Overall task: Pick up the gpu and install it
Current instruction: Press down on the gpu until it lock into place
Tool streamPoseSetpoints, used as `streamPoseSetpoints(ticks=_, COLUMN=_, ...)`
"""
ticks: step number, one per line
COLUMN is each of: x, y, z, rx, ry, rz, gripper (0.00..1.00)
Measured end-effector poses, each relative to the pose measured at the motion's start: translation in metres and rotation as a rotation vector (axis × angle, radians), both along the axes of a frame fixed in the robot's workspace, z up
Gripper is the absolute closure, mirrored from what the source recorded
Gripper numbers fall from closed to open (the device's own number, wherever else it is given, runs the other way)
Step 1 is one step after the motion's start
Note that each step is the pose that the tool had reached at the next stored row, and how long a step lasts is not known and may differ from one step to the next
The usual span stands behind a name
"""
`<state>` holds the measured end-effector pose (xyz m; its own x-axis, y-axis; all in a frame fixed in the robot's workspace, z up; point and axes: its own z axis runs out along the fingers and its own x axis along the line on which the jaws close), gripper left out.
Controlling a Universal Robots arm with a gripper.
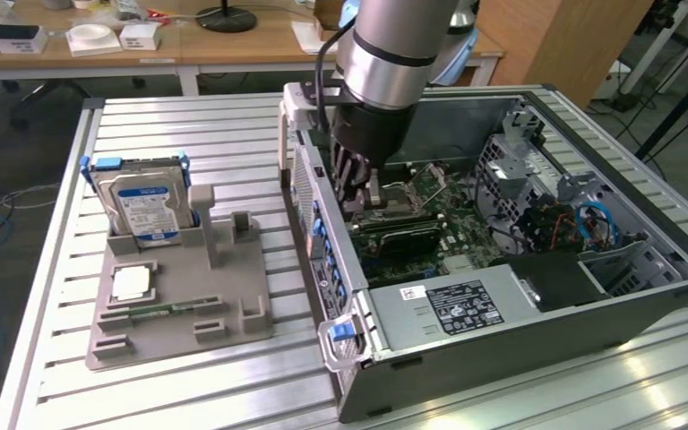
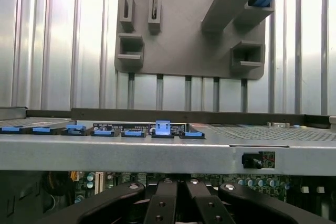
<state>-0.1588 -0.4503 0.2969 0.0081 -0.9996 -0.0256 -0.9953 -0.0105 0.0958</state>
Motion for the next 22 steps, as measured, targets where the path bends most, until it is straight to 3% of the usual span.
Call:
streamPoseSetpoints(ticks=9, x=0.0000, y=0.0003, z=-0.0026, rx=-0.0014, ry=-0.0023, rz=0.000, gripper=0.89)
streamPoseSetpoints(ticks=17, x=0.0026, y=0.0010, z=-0.0025, rx=0.0025, ry=-0.0044, rz=0.000, gripper=0.89)
streamPoseSetpoints(ticks=22, x=0.0070, y=0.0019, z=-0.0014, rx=0.0020, ry=-0.0028, rz=0.000, gripper=0.89)
